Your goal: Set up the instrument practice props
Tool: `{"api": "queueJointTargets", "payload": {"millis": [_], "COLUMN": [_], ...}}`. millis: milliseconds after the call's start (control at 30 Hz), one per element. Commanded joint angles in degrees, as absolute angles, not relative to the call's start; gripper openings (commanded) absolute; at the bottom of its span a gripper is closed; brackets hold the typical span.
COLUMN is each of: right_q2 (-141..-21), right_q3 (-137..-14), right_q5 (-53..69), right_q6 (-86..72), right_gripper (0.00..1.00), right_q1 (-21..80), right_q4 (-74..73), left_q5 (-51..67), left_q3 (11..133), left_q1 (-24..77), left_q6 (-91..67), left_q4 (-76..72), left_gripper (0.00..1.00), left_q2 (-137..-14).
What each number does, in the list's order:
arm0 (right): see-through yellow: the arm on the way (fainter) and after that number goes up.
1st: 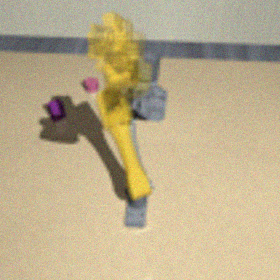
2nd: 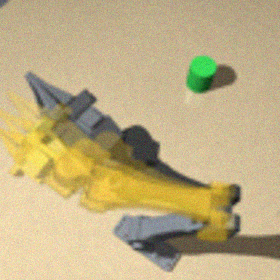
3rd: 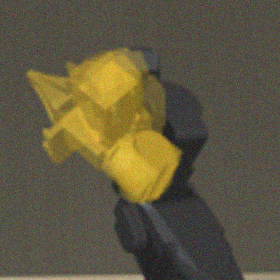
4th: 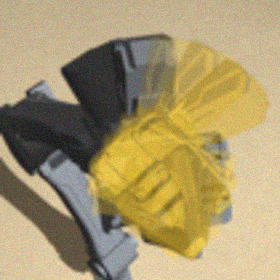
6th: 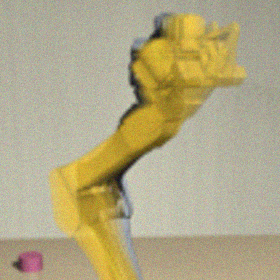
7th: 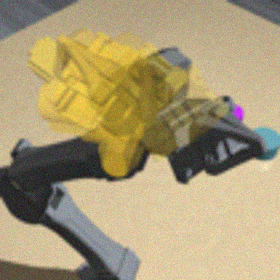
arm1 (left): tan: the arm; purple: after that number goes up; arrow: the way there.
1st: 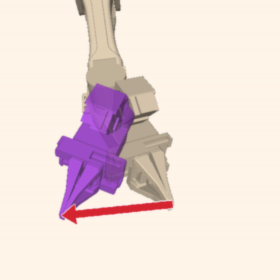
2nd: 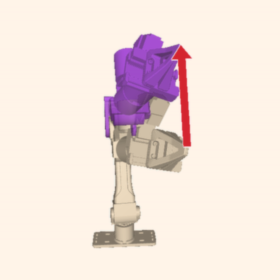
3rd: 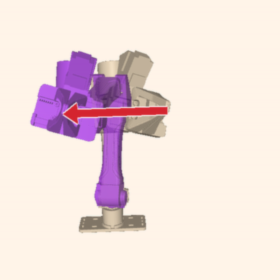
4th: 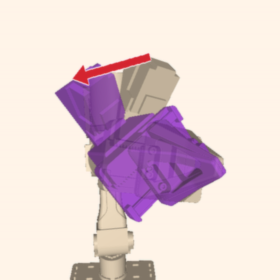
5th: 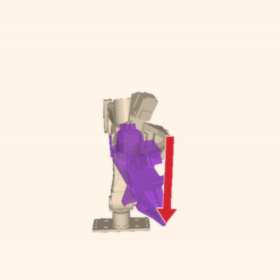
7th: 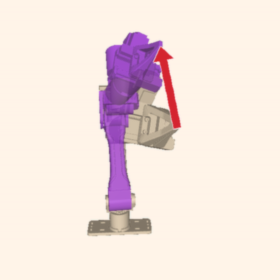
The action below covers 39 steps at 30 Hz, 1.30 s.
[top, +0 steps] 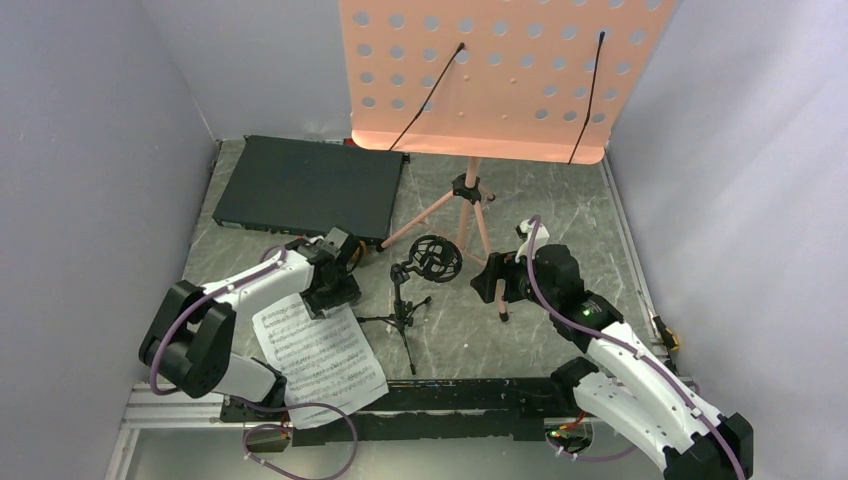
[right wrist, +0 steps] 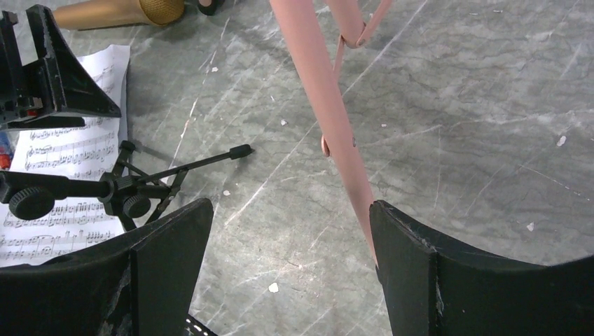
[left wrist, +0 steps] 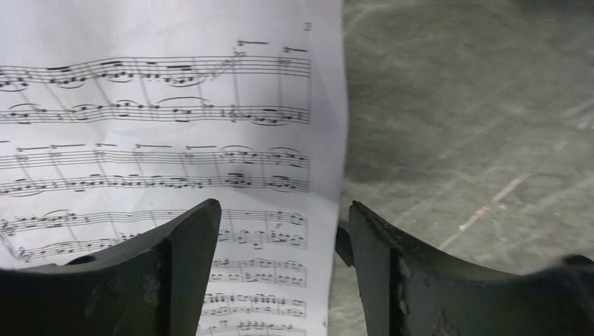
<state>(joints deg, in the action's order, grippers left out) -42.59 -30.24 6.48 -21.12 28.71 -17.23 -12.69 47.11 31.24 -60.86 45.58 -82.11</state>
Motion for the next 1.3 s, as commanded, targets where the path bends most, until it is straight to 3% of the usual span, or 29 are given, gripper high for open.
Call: {"api": "queueJointTargets", "payload": {"millis": [0, 167, 500, 733, 800, 867, 900, 1267], "right_q2": [-41.39, -41.31, -40.29, -39.66, -39.79, -39.97, -40.02, -40.00], "right_q3": [-31.44, -31.33, -30.16, -29.95, -30.18, -30.25, -30.28, -29.87], "right_q5": [5.91, 5.79, 5.09, 4.74, 4.68, 4.71, 4.74, 4.96], "right_q6": [-21.29, -21.40, -22.08, -22.42, -22.43, -22.29, -22.28, -22.52], "right_gripper": [0.87, 0.87, 0.87, 0.87, 0.87, 0.87, 0.87, 0.87], "right_q1": [29.02, 29.05, 29.01, 29.00, 28.99, 28.98, 29.00, 29.00], "right_q4": [-17.14, -17.20, -16.68, -16.79, -17.10, -17.01, -16.90, -16.30], "left_q5": [-9.36, -10.86, -11.20, -13.08, -14.17, -14.96, -15.43, -13.87], "left_q3": [46.61, 46.25, 48.12, 47.73, 47.72, 47.93, 48.23, 51.37], "left_q1": [31.20, 31.20, 31.20, 31.20, 31.17, 31.20, 31.21, 31.20], "left_q6": [-58.28, -57.95, -56.76, -59.22, -60.18, -60.69, -60.99, -53.25], "left_q4": [40.40, 40.09, 40.93, 43.28, 45.16, 47.08, 48.22, 51.05], "left_gripper": [0.74, 0.73, 0.66, 0.45, 0.33, 0.06, 0.03, 0.03], "left_q2": [-77.51, -76.33, -85.96, -85.56, -83.94, -82.21, -81.33, -66.61]}}
